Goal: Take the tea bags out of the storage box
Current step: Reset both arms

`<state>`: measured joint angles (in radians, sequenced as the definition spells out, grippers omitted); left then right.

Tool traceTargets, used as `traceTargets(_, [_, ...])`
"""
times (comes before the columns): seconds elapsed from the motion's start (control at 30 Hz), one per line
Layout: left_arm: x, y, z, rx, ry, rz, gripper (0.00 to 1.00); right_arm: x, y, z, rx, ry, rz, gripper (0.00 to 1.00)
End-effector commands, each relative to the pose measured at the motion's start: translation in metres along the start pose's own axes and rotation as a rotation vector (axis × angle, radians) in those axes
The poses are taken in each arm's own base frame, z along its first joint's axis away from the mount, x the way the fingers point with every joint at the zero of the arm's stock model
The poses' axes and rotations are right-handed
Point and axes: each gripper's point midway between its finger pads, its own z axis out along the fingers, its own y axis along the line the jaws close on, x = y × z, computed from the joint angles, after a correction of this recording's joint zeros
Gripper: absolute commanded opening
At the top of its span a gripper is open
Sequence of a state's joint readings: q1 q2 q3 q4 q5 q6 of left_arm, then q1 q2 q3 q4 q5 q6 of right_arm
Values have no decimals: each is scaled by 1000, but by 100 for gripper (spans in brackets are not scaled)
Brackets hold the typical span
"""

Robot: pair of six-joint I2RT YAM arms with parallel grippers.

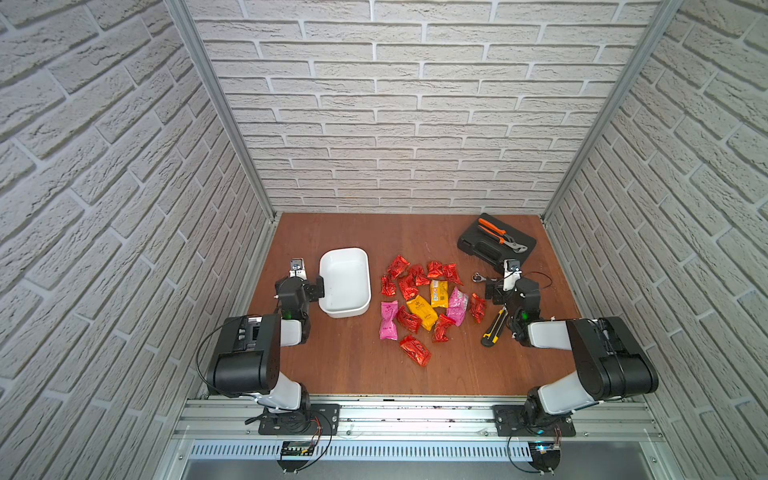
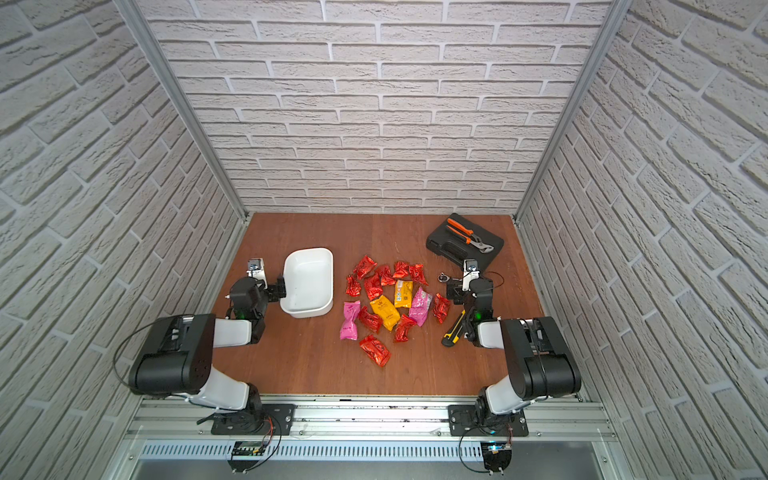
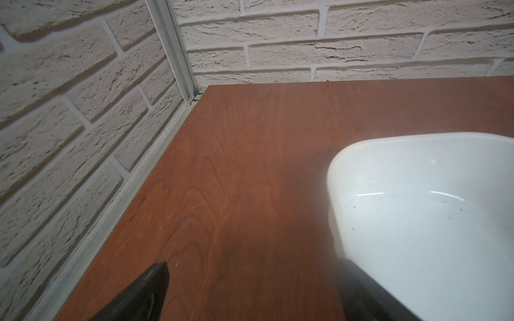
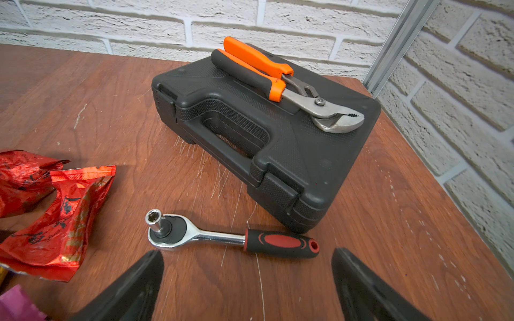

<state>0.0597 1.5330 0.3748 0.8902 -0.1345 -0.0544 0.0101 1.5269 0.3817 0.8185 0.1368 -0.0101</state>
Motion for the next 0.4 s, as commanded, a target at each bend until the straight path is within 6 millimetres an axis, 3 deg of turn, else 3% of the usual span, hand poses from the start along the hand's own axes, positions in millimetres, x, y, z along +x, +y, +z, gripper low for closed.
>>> traceTargets(0.0, [3, 0, 3, -7, 13, 24, 98, -15, -2, 1, 2, -41, 18, 99])
traceTargets(0.37, [3, 0, 4, -2, 16, 23, 98, -14, -2, 1, 5, -38, 19, 99])
